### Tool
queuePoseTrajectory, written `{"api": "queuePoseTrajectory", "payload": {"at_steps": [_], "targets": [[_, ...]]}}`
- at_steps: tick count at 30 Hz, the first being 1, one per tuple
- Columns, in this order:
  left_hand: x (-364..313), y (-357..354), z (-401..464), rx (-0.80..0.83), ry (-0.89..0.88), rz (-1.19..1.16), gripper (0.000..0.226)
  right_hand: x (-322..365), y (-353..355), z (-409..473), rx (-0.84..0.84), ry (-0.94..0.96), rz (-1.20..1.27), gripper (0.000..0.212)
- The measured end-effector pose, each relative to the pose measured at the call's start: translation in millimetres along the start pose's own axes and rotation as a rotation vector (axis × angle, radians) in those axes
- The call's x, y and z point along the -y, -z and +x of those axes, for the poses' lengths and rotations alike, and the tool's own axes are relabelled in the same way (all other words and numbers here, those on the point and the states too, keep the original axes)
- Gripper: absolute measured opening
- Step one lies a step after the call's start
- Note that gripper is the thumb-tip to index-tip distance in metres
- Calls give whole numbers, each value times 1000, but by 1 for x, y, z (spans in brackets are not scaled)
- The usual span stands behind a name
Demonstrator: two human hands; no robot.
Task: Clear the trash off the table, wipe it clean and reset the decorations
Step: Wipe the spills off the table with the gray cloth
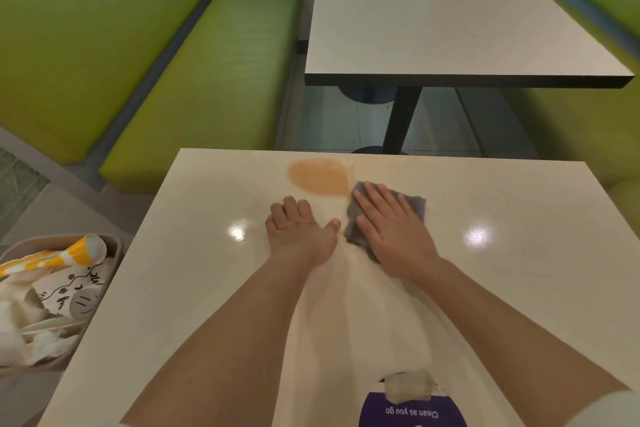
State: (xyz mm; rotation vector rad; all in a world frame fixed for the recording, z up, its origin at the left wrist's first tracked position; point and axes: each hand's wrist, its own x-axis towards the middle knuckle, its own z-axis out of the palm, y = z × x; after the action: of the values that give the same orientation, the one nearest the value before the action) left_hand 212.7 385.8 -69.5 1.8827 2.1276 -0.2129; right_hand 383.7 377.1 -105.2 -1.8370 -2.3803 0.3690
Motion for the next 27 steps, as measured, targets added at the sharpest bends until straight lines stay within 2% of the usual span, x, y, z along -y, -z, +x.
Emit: {"api": "queuePoseTrajectory", "payload": {"at_steps": [2, 7, 9, 11, 14, 16, 21, 23, 27], "targets": [[3, 1, 0, 0, -7, 4, 75, -10, 3, 1, -42, -26, -8, 73], [6, 0, -1, -3, -29, -12, 75, -22, 9, 35, -122, -298, -25, 55], [7, -1, 0, -6, -30, -16, 77, -5, 5, 34, -108, -258, -4, 56], [8, -2, 0, -22, -30, -16, 77, 10, -4, 20, -65, -126, 6, 57], [10, -5, -1, -47, -45, -52, 70, 2, -4, 3, -17, 6, -45, 63], [14, -6, 0, -69, -62, -82, 62, -13, 2, 9, -42, -24, -42, 65], [28, -2, 6, -111, -163, -120, 47, -16, 6, 34, -119, -298, -39, 58], [35, 1, 11, -171, -209, -126, 39, 2, -1, 32, -100, -277, -20, 64], [48, 11, 23, -243, -202, -213, 26, 23, -12, 12, -48, -67, -20, 70]]}}
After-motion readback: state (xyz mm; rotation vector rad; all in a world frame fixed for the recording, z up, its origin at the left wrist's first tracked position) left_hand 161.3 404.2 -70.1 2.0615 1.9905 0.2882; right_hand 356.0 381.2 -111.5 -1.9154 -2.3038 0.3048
